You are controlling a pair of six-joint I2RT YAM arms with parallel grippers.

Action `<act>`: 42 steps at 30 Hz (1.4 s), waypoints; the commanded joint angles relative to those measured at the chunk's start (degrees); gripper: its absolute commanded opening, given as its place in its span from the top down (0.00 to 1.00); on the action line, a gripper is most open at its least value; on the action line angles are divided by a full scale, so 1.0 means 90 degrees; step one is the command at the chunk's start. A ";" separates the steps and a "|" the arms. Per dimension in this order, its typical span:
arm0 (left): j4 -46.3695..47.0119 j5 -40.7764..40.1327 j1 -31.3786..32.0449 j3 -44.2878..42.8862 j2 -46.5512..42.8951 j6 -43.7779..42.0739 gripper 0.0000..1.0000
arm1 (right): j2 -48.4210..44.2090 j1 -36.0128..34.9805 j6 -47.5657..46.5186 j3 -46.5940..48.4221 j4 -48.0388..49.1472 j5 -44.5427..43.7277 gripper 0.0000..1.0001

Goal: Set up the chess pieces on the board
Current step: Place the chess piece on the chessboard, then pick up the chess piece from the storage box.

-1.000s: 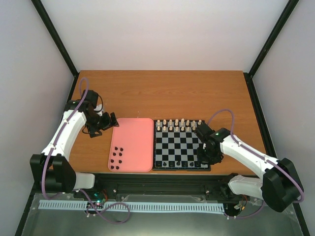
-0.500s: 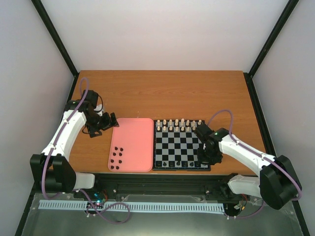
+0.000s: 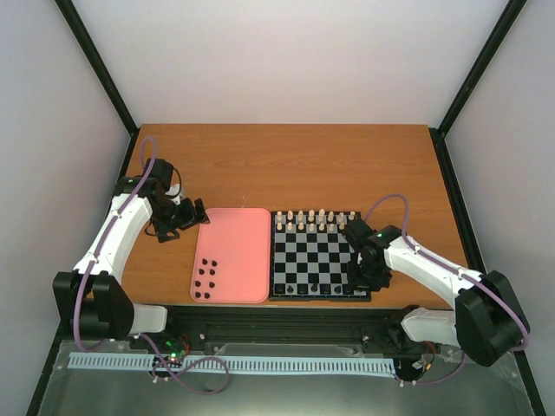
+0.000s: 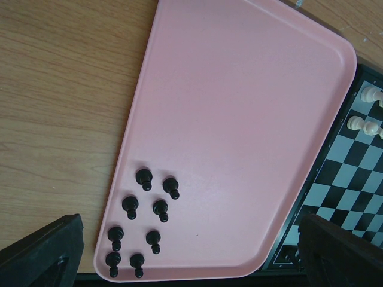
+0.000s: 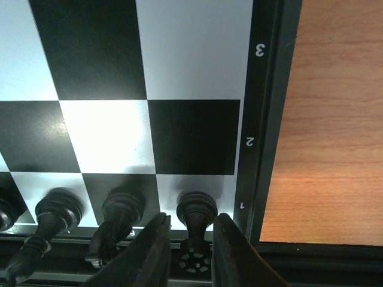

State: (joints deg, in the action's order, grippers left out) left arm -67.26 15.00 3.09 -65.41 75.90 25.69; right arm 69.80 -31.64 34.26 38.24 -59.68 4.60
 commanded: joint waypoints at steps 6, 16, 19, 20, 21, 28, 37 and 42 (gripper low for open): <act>0.0062 -0.0019 -0.0031 -0.0091 0.0004 -0.0088 0.00 | 0.0031 0.0051 -0.0014 0.0303 -0.0118 -0.0073 0.67; 0.0043 0.0003 -0.0023 -0.0120 -0.0020 -0.0084 0.00 | -0.0109 0.0046 0.0258 0.1009 -0.0579 -0.0908 0.58; 0.0042 0.0002 -0.0024 -0.0129 -0.0025 -0.0094 0.00 | -0.0024 0.0049 0.0205 0.1397 -0.0458 -0.1117 0.55; 0.0042 0.0005 -0.0030 -0.0129 -0.0029 -0.0095 0.00 | 0.0038 0.0049 0.0143 0.1564 -0.0354 -0.1141 0.55; 0.0042 0.0003 -0.0027 -0.0126 -0.0034 -0.0092 0.00 | 0.0125 0.0039 0.0079 0.1751 -0.0260 -0.1125 0.56; 0.0004 -0.0116 -0.0021 -0.0168 -0.0054 -0.0043 0.00 | 0.1296 -0.0840 -0.0114 0.3475 0.0507 -0.0683 0.60; -0.0268 -0.1471 -0.0028 -0.0645 -0.0456 0.0501 0.00 | 0.3533 -0.2489 -0.0210 0.5706 0.1460 -0.0195 0.58; -0.0688 -0.3094 -0.0030 -0.1083 -0.0699 0.0931 0.00 | 0.4543 -0.2900 -0.0320 0.6378 0.1701 0.0343 0.54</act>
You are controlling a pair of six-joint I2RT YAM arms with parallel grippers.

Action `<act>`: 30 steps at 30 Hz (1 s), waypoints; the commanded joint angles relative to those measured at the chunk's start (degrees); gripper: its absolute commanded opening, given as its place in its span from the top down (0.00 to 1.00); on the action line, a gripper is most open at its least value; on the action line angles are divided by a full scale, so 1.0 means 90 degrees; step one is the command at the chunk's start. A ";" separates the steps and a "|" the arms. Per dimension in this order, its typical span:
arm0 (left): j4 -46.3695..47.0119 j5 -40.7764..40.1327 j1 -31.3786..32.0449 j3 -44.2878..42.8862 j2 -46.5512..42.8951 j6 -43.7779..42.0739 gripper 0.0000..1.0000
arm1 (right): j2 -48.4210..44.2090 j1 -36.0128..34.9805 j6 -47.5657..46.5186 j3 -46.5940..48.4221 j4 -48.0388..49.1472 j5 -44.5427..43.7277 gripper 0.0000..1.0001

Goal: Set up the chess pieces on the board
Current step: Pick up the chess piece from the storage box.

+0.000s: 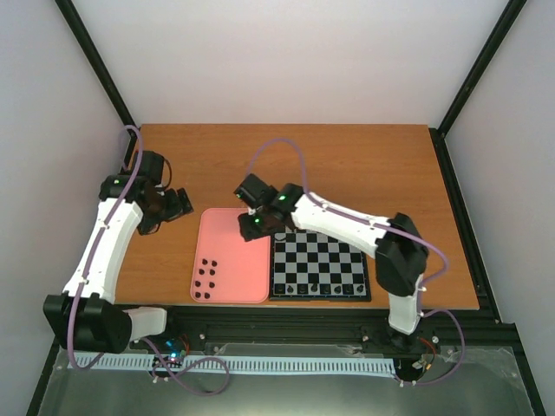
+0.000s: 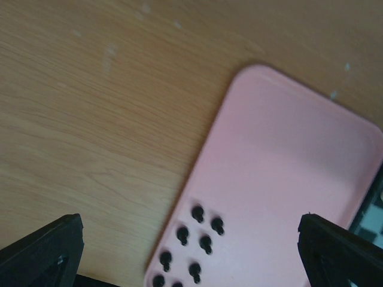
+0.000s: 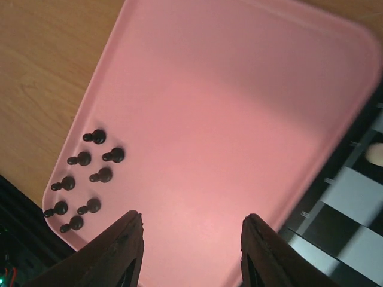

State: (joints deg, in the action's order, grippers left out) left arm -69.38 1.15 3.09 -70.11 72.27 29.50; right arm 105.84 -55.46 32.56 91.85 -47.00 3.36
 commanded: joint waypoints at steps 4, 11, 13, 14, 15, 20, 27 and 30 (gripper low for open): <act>-0.0653 -0.2340 -0.0031 -0.0855 -0.0483 0.0938 0.00 | 0.1359 -0.0489 -0.0262 0.1060 0.0247 0.0752 0.53; -0.0646 -0.2449 -0.0024 -0.1222 -0.0667 0.1081 0.00 | 0.2715 -0.0888 -0.0411 0.2695 -0.0311 0.0992 0.53; -0.0646 -0.2353 -0.0031 -0.1212 -0.0664 0.1064 0.00 | 0.2997 -0.0930 -0.0372 0.2999 -0.0504 0.0988 0.54; -0.0658 -0.2321 -0.0031 -0.1198 -0.0664 0.1064 0.00 | 0.3085 -0.0944 -0.0344 0.3062 -0.0564 0.0980 0.56; -0.0674 -0.2296 -0.0026 -0.1174 -0.0679 0.1059 0.00 | 0.3148 -0.0947 -0.0316 0.3083 -0.0609 0.0989 0.56; -0.0599 -0.2119 -0.0025 -0.1003 -0.0822 0.1023 0.00 | 0.3281 -0.0996 -0.0230 0.3043 -0.0851 0.0946 0.59; -0.0484 -0.1869 -0.0022 -0.0938 -0.0835 0.0997 0.00 | 0.3476 -0.1057 -0.0296 0.3114 -0.0828 0.1047 0.60; -0.0457 -0.1856 -0.0024 -0.0953 -0.0800 0.0964 0.00 | 0.3569 -0.1056 -0.0322 0.3226 -0.0861 0.1030 0.60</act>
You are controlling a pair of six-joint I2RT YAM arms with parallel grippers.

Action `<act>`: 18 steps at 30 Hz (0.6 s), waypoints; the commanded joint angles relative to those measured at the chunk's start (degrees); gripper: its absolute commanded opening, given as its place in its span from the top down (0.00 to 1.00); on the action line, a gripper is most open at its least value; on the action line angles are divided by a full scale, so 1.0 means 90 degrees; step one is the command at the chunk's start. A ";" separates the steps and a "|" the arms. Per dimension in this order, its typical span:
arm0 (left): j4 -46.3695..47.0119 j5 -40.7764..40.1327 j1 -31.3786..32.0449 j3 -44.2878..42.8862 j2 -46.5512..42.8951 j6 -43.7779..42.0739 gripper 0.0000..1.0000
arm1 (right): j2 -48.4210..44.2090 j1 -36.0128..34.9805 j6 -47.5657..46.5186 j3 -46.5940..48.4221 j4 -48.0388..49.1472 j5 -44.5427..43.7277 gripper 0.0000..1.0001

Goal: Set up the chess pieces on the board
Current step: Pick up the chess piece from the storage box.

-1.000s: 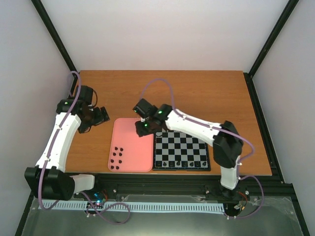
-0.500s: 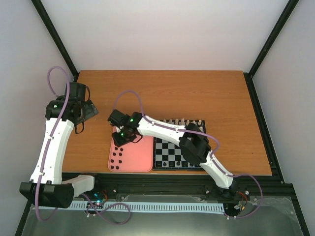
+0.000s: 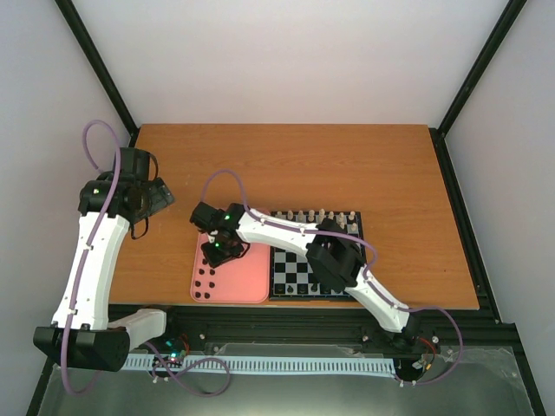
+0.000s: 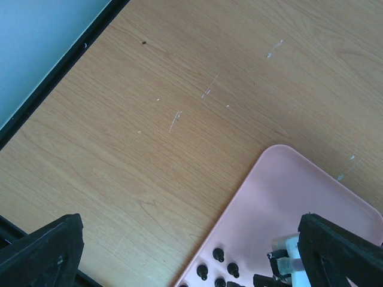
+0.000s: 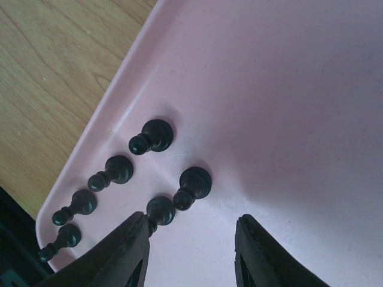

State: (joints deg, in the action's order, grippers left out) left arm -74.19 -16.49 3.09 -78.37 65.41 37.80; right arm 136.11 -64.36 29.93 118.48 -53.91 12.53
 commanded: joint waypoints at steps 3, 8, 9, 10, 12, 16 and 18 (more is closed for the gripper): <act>0.0088 0.0124 -0.0030 -0.0034 -0.0021 0.0004 0.00 | 0.0350 -0.0067 -0.0044 0.0398 -0.0136 0.0049 0.62; 0.0094 0.0137 -0.0027 -0.0024 -0.0012 -0.0046 0.00 | 0.0518 -0.0063 -0.0085 0.0594 -0.0142 0.0029 0.65; 0.0094 0.0125 -0.0029 -0.0029 -0.0003 -0.0058 0.00 | 0.0550 -0.0073 -0.0092 0.0660 -0.0187 0.0013 0.66; 0.0091 0.0116 -0.0031 -0.0024 0.0005 -0.0065 0.00 | 0.0588 -0.0064 -0.0101 0.0689 -0.0228 0.0009 0.68; 0.0110 0.0120 -0.0027 -0.0019 0.0016 -0.0087 0.00 | 0.0618 -0.0070 -0.0102 0.0693 -0.0277 0.0019 0.71; 0.0139 0.0181 -0.0029 0.0029 0.0048 -0.0108 0.00 | 0.0609 -0.0073 -0.0108 0.0793 -0.0289 0.0004 0.74; 0.0166 0.0196 -0.0023 0.0062 0.0065 -0.0125 0.00 | 0.0609 -0.0070 -0.0096 0.0887 -0.0316 0.0006 0.78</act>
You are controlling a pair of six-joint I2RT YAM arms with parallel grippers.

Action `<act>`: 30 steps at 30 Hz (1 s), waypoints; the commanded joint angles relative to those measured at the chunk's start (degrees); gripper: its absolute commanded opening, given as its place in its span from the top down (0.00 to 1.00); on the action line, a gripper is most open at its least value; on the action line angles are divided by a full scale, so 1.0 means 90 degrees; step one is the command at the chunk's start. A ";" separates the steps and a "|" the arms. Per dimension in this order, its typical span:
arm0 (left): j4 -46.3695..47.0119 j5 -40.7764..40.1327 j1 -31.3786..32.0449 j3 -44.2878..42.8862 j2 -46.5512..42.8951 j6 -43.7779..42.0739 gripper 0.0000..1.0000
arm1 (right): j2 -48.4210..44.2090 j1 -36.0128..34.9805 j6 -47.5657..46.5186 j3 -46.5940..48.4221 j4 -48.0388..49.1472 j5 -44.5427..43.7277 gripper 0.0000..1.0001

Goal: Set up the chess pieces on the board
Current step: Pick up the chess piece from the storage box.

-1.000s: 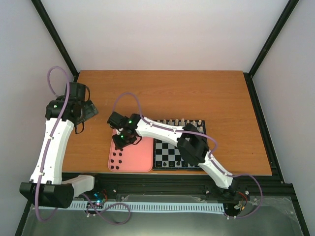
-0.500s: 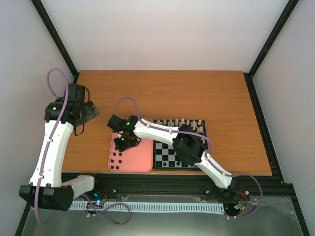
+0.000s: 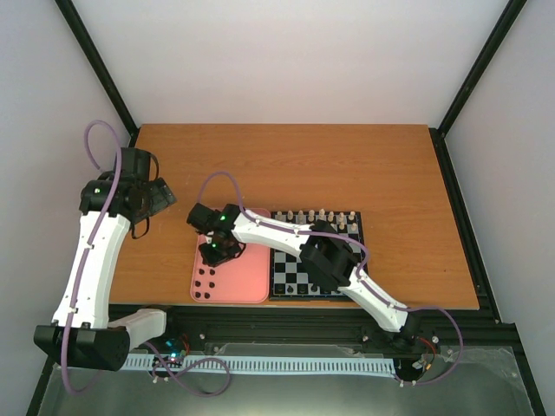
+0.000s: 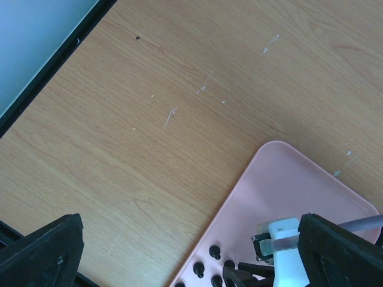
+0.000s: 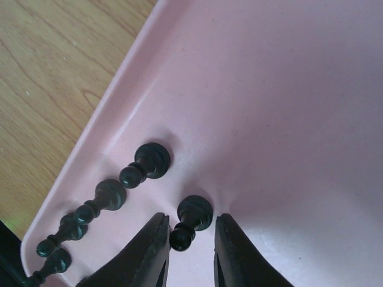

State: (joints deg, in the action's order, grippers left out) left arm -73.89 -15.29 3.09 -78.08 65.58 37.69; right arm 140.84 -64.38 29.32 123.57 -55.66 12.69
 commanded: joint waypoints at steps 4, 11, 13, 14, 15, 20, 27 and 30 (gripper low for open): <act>0.0148 0.0095 -0.0028 0.0061 0.0052 -0.0144 0.00 | 0.0084 -0.0056 -0.0015 0.0323 -0.0148 -0.0036 0.86; 0.0146 0.0103 -0.0028 0.0082 0.0041 -0.0188 0.00 | 0.0065 -0.0060 -0.0013 0.0333 -0.0146 -0.0053 0.92; 0.0143 0.0099 -0.0031 0.0100 0.0023 -0.0194 0.00 | 0.0048 -0.0059 -0.0016 0.0333 -0.0170 -0.0076 0.94; 0.0143 0.0101 -0.0026 0.0106 0.0014 -0.0196 0.00 | 0.0025 -0.0063 -0.0008 0.0335 -0.0180 -0.0114 0.95; 0.0151 0.0103 -0.0027 0.0118 0.0004 -0.0194 0.00 | -0.0006 -0.0055 -0.0015 0.0333 -0.0205 -0.0192 0.96; 0.0137 0.0119 -0.0023 0.0154 -0.0013 -0.0203 0.00 | -0.0400 -0.0049 -0.0045 0.0269 -0.0211 -0.0658 0.97; 0.0138 0.0139 -0.0026 0.0190 -0.0051 -0.0241 0.00 | -0.1460 0.0212 0.0081 -0.0479 -0.0293 -0.1320 0.97; 0.0143 0.0189 -0.0026 0.0186 -0.0043 -0.0285 0.00 | -0.2331 0.0471 0.0198 -0.1507 -0.0149 -0.1525 0.97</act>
State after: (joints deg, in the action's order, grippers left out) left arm -73.32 -14.39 3.09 -76.23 66.08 36.58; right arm 130.28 -63.20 29.65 117.80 -57.01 3.86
